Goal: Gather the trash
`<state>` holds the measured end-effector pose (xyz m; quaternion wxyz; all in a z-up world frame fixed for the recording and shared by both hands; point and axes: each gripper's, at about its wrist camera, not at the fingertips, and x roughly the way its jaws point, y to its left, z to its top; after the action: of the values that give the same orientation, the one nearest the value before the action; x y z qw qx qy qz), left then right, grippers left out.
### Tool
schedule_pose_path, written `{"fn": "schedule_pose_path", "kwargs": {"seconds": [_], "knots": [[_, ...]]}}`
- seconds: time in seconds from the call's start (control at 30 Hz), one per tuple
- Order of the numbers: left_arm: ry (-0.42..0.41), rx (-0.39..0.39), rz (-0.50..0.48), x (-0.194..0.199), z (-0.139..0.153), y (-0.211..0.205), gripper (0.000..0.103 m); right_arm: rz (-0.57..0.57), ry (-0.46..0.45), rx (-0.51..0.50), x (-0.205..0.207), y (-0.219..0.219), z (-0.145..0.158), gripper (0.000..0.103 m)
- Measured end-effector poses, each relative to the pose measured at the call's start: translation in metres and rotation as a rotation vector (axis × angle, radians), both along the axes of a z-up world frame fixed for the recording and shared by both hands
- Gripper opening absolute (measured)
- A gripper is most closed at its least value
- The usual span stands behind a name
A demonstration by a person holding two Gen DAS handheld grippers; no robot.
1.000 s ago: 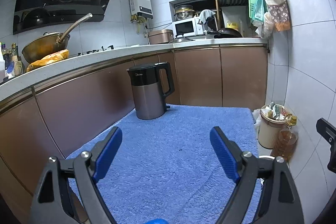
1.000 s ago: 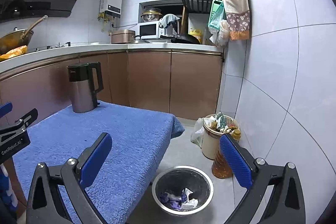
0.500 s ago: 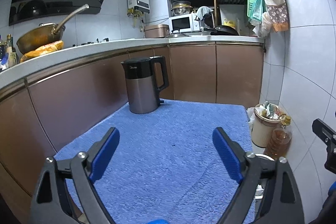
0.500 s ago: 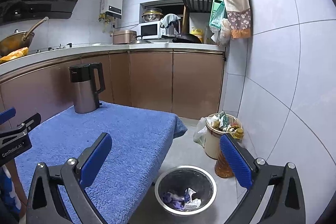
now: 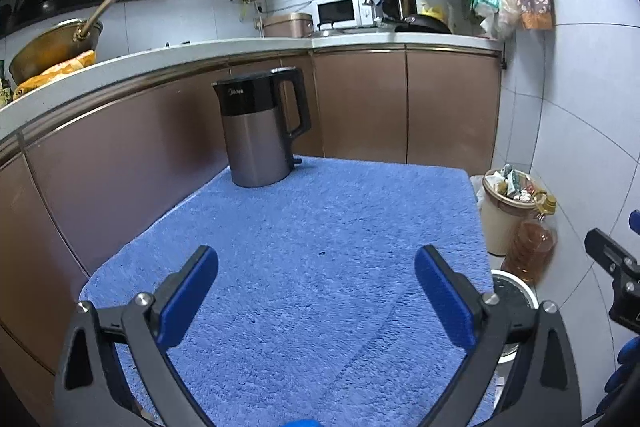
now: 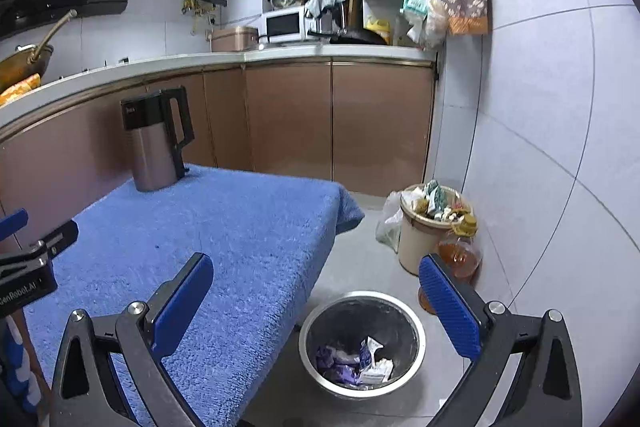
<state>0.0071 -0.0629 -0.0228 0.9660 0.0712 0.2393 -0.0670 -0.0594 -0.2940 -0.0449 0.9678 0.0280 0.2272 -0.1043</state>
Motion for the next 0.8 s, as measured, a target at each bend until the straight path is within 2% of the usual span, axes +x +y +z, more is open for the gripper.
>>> {"fn": "schedule_pose_path", "kwargs": {"seconds": [0.2, 0.8], "knots": [[0.04, 0.011, 0.02, 0.022, -0.014, -0.001, 0.099, -0.003, 0.053, 0.02, 0.019, -0.003, -0.013, 0.103], [0.064, 0.025, 0.02, 0.052, -0.035, -0.005, 0.099, -0.017, 0.141, 0.005, 0.055, -0.012, -0.038, 0.103]]}}
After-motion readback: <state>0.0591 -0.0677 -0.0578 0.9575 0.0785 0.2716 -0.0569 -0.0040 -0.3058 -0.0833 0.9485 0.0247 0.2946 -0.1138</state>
